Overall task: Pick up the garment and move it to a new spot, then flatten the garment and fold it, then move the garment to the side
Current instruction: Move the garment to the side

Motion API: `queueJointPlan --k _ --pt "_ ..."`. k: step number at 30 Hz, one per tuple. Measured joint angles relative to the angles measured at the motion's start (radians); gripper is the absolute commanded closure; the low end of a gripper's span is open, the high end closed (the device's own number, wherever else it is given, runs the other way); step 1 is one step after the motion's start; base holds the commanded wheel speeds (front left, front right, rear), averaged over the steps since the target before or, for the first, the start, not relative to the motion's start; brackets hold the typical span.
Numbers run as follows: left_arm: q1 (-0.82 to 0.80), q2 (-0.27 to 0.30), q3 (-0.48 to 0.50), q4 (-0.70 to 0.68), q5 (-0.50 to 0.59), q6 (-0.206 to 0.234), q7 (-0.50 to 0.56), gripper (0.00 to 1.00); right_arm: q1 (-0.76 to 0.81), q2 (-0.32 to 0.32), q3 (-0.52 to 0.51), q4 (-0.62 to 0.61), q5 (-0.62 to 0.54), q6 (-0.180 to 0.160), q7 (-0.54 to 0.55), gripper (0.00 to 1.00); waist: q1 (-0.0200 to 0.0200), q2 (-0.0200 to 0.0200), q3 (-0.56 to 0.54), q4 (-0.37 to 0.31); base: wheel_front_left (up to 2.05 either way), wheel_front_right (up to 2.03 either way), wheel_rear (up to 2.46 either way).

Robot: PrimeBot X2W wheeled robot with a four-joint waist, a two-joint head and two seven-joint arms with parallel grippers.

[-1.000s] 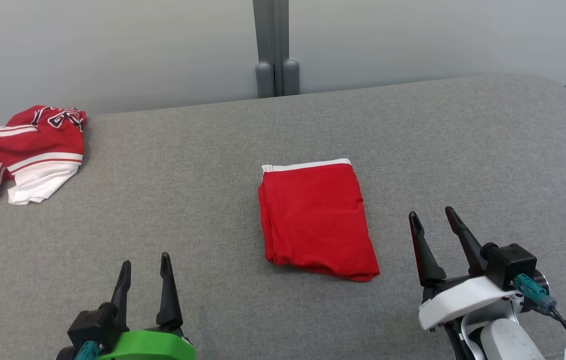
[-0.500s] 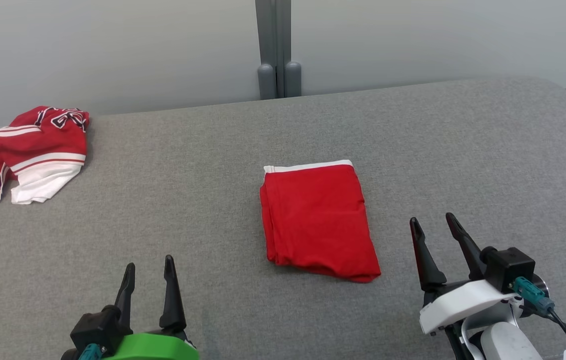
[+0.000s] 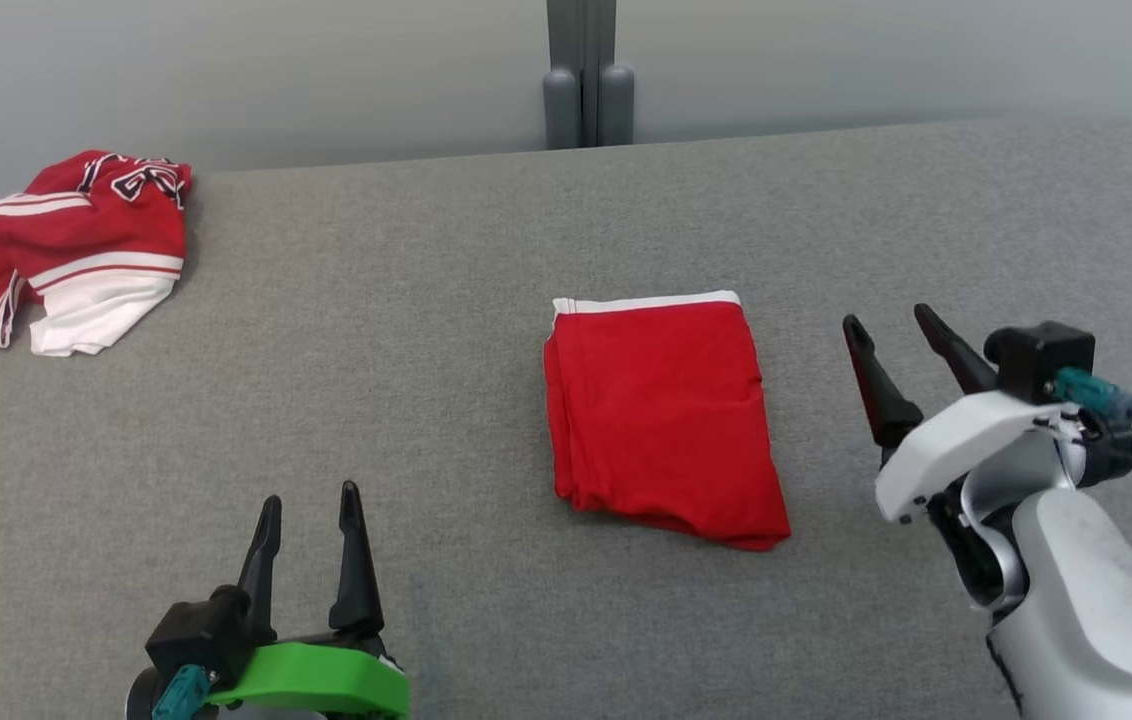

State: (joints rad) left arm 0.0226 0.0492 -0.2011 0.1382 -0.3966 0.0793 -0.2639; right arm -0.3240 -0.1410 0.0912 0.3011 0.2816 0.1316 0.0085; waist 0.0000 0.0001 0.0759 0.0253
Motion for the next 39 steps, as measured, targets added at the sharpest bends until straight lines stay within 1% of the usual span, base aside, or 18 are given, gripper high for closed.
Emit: queueJointPlan --k 5,9,13,19,20,21,23,24,25,31,36,39 --pt "-0.028 0.0 -0.011 -0.001 -0.01 0.0 0.0 0.0 -0.079 -0.063 0.057 0.118 0.077 0.0 0.103 0.0 0.0 0.0 0.039 0.033 0.0 0.0 0.0" --pt "-0.039 0.0 -0.016 -0.002 -0.016 0.004 0.0 0.0 -0.117 -0.086 0.125 0.199 0.151 0.0 0.171 0.0 0.0 0.0 0.068 0.067 0.0 0.0 0.0" --pt "-0.05 0.0 -0.019 -0.003 -0.022 0.007 0.0 0.0 -0.15 -0.111 0.168 0.266 0.207 0.0 0.222 0.0 0.0 0.0 0.094 0.102 0.0 0.0 0.0" --pt "-0.056 0.0 -0.024 -0.007 -0.025 0.011 0.0 0.0 -0.196 -0.127 0.238 0.323 0.285 0.0 0.287 0.0 0.0 0.0 0.127 0.143 0.0 0.0 0.0" --pt "-0.057 0.0 -0.024 -0.007 -0.025 0.011 0.0 0.0 -0.201 -0.131 0.247 0.325 0.294 0.0 0.291 0.06 0.0 0.0 0.131 0.146 0.0 0.0 0.0" --pt "-0.058 0.0 -0.024 -0.007 -0.025 0.011 0.0 0.0 -0.21 -0.135 0.256 0.328 0.305 0.0 0.293 0.52 0.0 0.0 0.137 0.15 0.0 0.0 0.0" --pt "-0.064 0.0 -0.025 -0.008 -0.025 0.011 0.0 0.0 -0.226 -0.143 0.272 0.333 0.321 0.0 0.292 0.69 0.0 0.0 0.146 0.154 0.0 0.0 0.0" --pt "-0.067 0.0 -0.027 -0.009 -0.024 0.011 0.0 0.0 -0.231 -0.144 0.279 0.334 0.324 0.0 0.284 0.83 0.0 0.0 0.149 0.153 0.0 0.0 0.0" --pt "-0.07 0.0 -0.03 -0.011 -0.023 0.01 0.0 0.0 -0.238 -0.145 0.286 0.335 0.325 0.0 0.273 1.0 0.0 0.0 0.153 0.151 0.0 0.0 0.0" --pt "-0.093 0.0 -0.04 -0.018 -0.005 0.006 0.0 0.0 -0.276 -0.163 0.314 0.339 0.331 0.0 0.219 1.0 0.0 0.0 0.165 0.104 0.0 0.0 0.0" --pt "-0.107 0.0 -0.052 -0.025 0.018 -0.003 0.0 0.0 -0.316 -0.184 0.316 0.337 0.332 0.0 0.19 1.0 0.0 0.0 0.179 0.033 0.0 0.0 0.0" --pt "-0.121 0.0 -0.061 -0.024 0.03 -0.017 0.0 0.0 -0.34 -0.197 0.305 0.338 0.33 0.0 0.163 1.0 0.0 0.0 0.192 -0.029 0.0 0.0 0.0"
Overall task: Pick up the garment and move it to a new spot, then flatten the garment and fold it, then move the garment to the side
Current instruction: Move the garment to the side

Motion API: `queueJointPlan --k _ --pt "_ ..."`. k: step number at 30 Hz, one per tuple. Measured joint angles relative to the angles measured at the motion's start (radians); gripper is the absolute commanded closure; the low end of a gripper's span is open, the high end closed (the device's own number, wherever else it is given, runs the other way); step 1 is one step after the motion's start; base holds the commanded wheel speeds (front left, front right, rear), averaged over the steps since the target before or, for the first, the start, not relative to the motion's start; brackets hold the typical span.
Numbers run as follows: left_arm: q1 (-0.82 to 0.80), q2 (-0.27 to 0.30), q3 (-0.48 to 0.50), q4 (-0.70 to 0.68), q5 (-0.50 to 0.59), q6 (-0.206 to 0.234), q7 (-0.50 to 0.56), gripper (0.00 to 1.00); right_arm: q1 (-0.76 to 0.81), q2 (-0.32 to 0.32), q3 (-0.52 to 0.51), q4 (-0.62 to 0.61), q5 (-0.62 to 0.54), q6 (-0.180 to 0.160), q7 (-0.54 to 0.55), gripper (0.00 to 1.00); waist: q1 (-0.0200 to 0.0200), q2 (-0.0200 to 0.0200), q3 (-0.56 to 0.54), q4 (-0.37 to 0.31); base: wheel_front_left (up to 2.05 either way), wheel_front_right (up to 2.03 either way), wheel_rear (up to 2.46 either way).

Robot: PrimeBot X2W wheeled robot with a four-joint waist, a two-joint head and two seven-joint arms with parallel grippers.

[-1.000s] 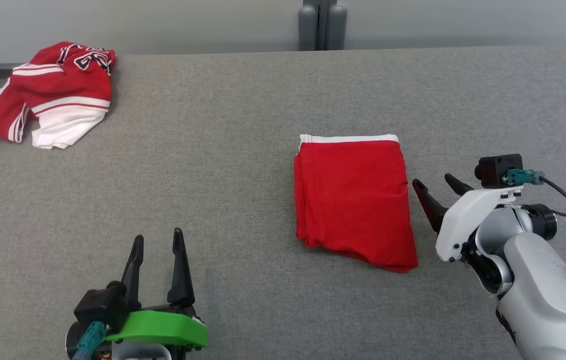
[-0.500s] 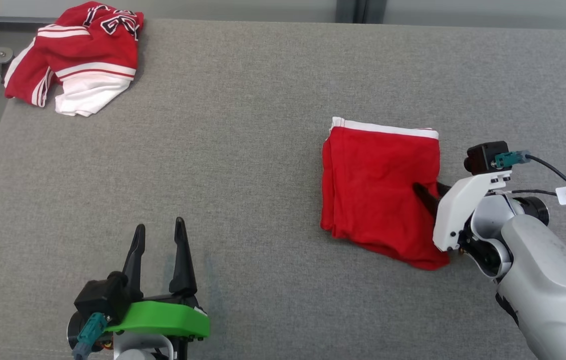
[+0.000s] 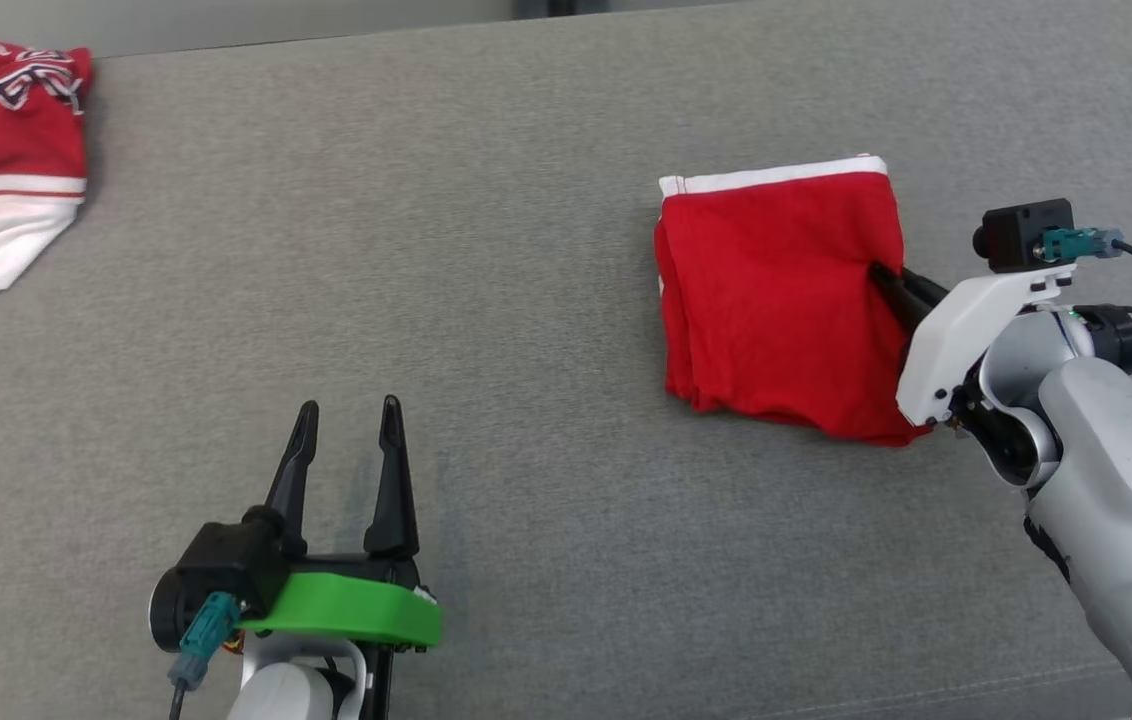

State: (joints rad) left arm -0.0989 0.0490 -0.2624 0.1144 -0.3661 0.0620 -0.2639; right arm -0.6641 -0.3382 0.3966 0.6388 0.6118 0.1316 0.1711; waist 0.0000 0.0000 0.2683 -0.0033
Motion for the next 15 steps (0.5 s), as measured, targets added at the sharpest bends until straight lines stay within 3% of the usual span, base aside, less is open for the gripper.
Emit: queueJointPlan --k 8,15 --pt "-0.053 0.009 -0.012 0.011 0.048 -0.032 0.0 0.0 -0.018 -0.013 -0.04 0.029 0.001 0.0 -0.059 1.0 0.0 0.0 0.043 -0.175 0.0 0.0 0.0" --pt "-0.081 0.029 -0.024 0.01 0.062 -0.035 0.008 0.0 -0.038 -0.001 -0.056 0.063 0.003 0.0 -0.099 1.0 0.0 0.0 0.091 -0.304 0.0 0.0 0.0"
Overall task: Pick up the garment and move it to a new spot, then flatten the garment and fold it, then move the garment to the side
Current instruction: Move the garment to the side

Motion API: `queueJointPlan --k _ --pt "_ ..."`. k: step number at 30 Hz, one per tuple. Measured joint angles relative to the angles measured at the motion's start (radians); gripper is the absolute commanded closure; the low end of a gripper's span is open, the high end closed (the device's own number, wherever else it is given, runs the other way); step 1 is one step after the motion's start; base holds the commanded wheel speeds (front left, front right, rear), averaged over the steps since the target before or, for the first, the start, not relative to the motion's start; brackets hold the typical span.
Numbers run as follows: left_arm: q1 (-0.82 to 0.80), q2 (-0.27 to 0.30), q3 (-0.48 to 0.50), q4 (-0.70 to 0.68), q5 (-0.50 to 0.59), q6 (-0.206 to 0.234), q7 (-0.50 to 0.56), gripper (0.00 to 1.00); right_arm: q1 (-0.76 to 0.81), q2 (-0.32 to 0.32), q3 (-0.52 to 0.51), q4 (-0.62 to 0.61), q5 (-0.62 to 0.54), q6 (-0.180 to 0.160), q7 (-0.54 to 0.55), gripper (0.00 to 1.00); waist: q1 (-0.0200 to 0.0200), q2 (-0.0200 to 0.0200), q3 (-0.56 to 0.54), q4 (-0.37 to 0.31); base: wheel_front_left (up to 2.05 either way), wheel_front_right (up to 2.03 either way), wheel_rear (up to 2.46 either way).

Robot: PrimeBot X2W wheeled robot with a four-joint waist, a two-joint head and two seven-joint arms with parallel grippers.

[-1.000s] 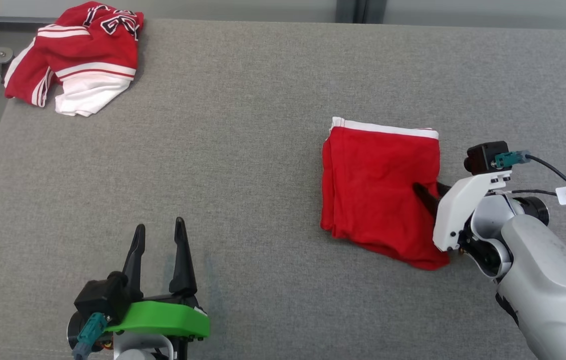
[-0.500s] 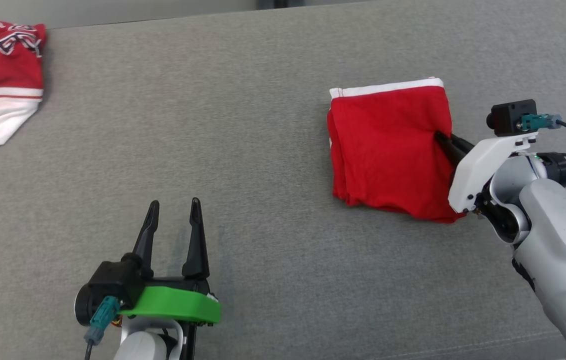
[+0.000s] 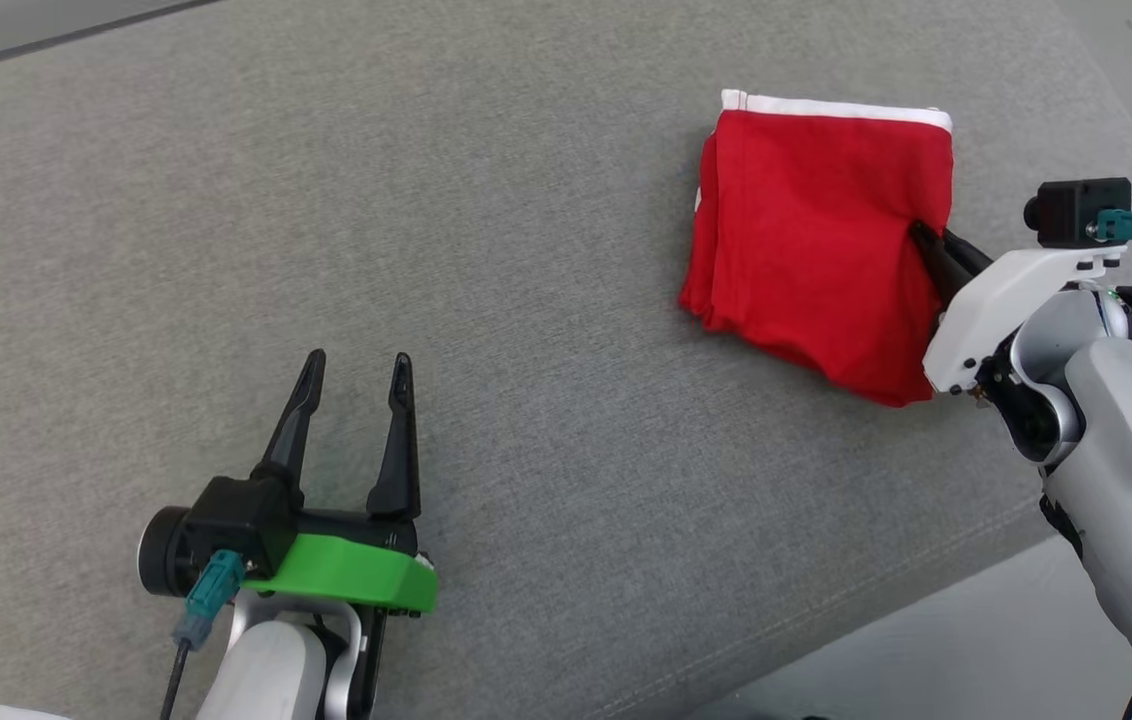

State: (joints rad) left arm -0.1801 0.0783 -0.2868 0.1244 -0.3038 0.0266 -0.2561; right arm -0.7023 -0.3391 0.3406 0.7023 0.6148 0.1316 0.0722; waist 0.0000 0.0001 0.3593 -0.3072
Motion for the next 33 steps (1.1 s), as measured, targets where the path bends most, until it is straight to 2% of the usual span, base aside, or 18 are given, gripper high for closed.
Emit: queueJointPlan --k 4,8,15,27,33 --pt "-0.01 0.005 -0.004 -0.007 0.0 0.0 0.009 0.0 -0.027 0.006 -0.003 0.036 -0.007 0.0 -0.012 1.0 0.0 0.0 0.037 -0.031 0.0 0.0 0.0" --pt "-0.018 0.008 -0.004 -0.023 0.003 0.005 0.01 0.0 -0.085 -0.007 -0.002 0.087 -0.035 0.0 -0.025 1.0 0.0 0.0 0.068 -0.028 0.0 0.0 0.0" --pt "-0.026 0.01 -0.003 -0.048 0.001 0.015 0.009 0.0 -0.212 -0.071 -0.027 0.195 -0.104 0.0 -0.05 1.0 0.0 0.0 0.093 0.048 0.0 0.0 0.0" --pt "-0.021 0.007 -0.019 -0.066 -0.002 0.019 0.004 0.0 -0.365 -0.259 -0.116 0.374 -0.237 0.0 -0.071 1.0 0.0 0.0 0.124 0.195 0.0 0.0 0.0" --pt "-0.009 0.009 -0.025 -0.071 -0.002 0.022 0.002 0.0 -0.415 -0.293 -0.151 0.441 -0.328 0.0 -0.091 1.0 0.0 0.0 0.135 0.233 0.0 0.0 0.0"
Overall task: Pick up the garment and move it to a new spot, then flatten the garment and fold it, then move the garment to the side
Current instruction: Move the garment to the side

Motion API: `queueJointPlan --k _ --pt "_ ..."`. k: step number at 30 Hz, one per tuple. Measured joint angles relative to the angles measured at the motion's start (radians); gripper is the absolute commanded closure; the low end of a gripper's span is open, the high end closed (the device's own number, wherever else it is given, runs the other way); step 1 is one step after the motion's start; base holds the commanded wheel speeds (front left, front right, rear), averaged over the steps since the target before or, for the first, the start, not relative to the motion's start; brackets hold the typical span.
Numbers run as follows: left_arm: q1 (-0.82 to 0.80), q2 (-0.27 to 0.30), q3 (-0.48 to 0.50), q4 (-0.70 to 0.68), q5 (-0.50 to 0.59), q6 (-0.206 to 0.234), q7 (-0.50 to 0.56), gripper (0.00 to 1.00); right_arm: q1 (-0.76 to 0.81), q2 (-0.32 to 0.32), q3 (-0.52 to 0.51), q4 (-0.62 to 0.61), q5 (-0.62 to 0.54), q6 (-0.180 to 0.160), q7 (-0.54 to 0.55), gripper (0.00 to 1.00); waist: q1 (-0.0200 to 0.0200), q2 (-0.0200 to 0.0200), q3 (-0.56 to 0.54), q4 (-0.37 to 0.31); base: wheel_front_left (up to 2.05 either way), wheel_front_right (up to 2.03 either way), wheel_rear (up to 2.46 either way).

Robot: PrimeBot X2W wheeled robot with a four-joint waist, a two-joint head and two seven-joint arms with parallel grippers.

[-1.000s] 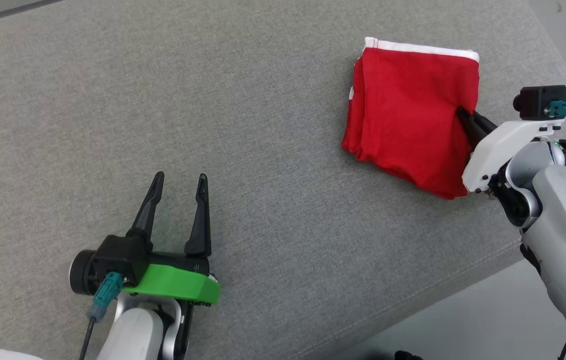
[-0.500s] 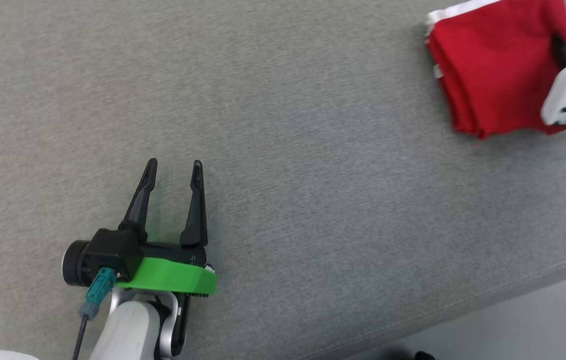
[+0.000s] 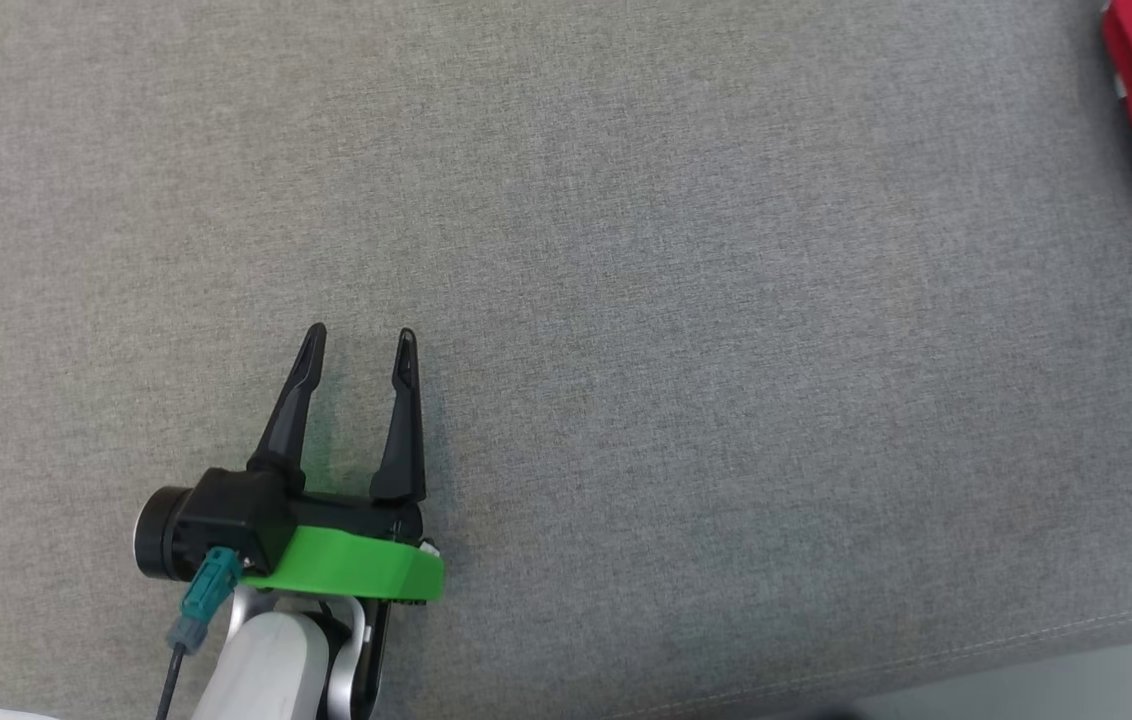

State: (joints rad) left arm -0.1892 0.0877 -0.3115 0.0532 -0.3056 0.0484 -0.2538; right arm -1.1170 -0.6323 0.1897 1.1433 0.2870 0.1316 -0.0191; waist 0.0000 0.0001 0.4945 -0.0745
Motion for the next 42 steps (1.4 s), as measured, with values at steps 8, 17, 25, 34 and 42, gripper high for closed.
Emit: queueJointPlan --k 8,17,25,34,42 --pt "0.003 0.003 -0.012 0.0 0.0 0.003 -0.001 0.0 -0.025 0.032 -0.076 0.066 -0.121 0.0 -0.125 0.0 0.0 0.0 -0.006 0.006 0.0 0.0 0.0" --pt "0.005 0.005 -0.005 0.016 -0.012 0.01 -0.001 0.0 -0.026 0.125 -0.097 0.08 -0.178 0.0 -0.19 0.0 0.0 -0.0001 -0.041 0.0 0.0 0.0 0.0" --pt "-0.003 0.005 0.041 0.054 -0.035 0.013 -0.004 0.0 -0.01 0.217 -0.052 0.052 -0.182 0.0 -0.216 0.0 0.0 0.0 -0.109 -0.002 0.0 0.0 0.0" --pt "-0.005 -0.009 0.123 0.114 -0.046 0.022 -0.008 0.0 0.131 0.339 -0.067 -0.033 -0.131 0.0 -0.241 0.0 0.0 0.0 -0.229 0.01 0.0 0.0 0.0" --pt "0.078 -0.023 0.199 0.137 -0.033 0.016 -0.009 0.0 0.409 0.445 -0.105 -0.321 -0.123 0.0 -0.244 0.0 0.0 -0.0001 -0.347 0.031 0.0 0.0 0.0"
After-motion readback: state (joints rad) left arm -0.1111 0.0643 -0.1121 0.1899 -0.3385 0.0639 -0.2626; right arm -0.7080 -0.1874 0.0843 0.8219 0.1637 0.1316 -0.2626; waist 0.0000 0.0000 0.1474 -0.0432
